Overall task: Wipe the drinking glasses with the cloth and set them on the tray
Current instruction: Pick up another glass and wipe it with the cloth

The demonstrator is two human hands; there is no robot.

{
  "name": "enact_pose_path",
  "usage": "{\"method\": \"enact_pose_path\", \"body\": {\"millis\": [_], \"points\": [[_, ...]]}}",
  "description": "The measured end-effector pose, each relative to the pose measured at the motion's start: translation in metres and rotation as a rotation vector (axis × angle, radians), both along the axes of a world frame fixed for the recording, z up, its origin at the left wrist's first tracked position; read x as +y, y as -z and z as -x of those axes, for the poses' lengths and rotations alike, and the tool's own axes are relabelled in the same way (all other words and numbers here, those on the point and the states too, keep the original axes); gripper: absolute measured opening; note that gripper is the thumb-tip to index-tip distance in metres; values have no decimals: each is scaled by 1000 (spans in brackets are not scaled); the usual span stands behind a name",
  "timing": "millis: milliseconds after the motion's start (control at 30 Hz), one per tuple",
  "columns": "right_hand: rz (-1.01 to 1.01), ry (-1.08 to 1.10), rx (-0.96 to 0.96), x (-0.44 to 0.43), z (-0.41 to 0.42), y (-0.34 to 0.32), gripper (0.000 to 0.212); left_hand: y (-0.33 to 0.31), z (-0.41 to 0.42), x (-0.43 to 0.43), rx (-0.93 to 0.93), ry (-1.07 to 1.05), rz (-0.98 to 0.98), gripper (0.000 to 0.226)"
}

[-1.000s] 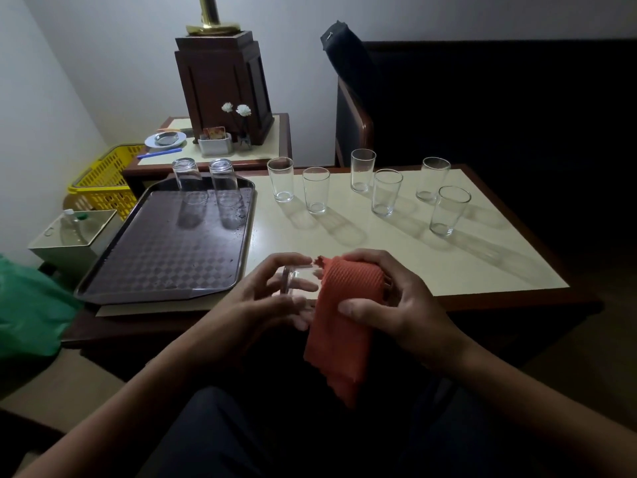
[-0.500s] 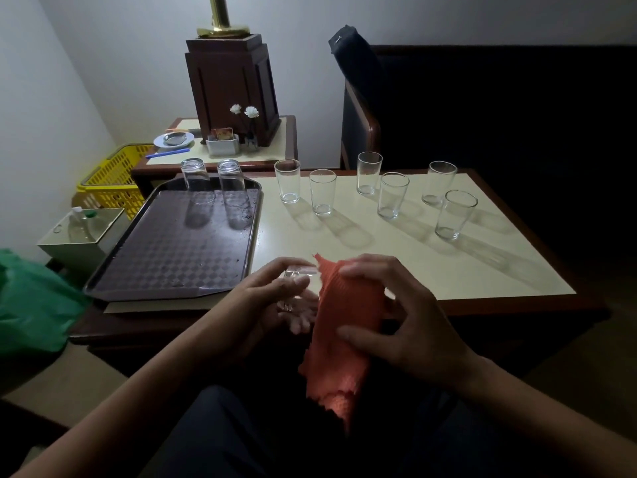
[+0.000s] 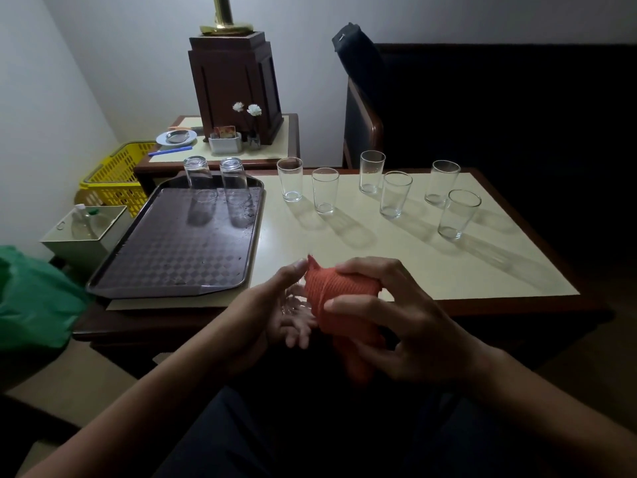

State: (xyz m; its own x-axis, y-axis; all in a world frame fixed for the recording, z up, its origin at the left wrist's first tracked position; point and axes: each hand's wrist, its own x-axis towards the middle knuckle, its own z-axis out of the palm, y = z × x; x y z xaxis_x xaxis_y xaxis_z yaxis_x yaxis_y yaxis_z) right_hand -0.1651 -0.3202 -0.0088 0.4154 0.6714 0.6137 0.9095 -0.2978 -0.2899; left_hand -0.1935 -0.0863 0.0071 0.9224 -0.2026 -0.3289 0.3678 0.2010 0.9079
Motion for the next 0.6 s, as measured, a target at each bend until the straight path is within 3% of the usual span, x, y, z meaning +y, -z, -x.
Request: {"method": "enact_pose_path", "body": {"millis": [67,133,200,233,300,400,467,500,567,600], "points": [[-17,12,-14,0,-2,3,59,-1,2,0,-10,66,45,48],[-189,55,275,0,2,7,62,-4,3,1,-90,61,68,36],[-319,19,616,3,7,5,64,-3,2,0,-111,-8,60,37],[-326,16,650,8,9,4,64,-1,0,0,-90,-38,64,44],[-247,89,392,11,8,5,64,5,-4,2,18,-70,90,60],[-113,33,-57,9,3,13,59,12,-5,7,137,12,246,84],[-129,10,-160,7,1,17,51,12,-4,8,121,58,324,92],[-142,-7,-183,5,0,18,41,12,-4,9,102,40,342,86],[-147,-49,-181,1,2,16,21,11,-7,13,101,-84,330,73],[-163,-55,-137,-2,3,16,21,13,-9,16,114,-158,330,74]]}}
